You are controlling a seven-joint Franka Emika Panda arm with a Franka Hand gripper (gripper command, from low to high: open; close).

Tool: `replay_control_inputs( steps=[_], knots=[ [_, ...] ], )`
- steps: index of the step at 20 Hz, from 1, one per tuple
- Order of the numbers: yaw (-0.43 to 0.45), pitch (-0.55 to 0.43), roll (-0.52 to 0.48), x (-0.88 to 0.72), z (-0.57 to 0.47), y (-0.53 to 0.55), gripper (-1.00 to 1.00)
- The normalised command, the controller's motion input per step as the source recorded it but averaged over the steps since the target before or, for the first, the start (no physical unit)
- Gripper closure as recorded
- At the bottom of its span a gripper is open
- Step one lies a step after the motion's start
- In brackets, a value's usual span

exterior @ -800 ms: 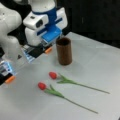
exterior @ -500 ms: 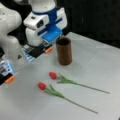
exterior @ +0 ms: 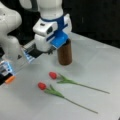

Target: Flower insertion into a vase

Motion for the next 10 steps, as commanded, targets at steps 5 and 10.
replay_control_inputs(
  steps=[5,10],
  knots=[
    [0.078,0.058,0.038,0.27,-0.21,0.01,-1.0],
    [0.08,0.063,0.055,0.39,-0.35,-0.01,-1.0]
  ],
)
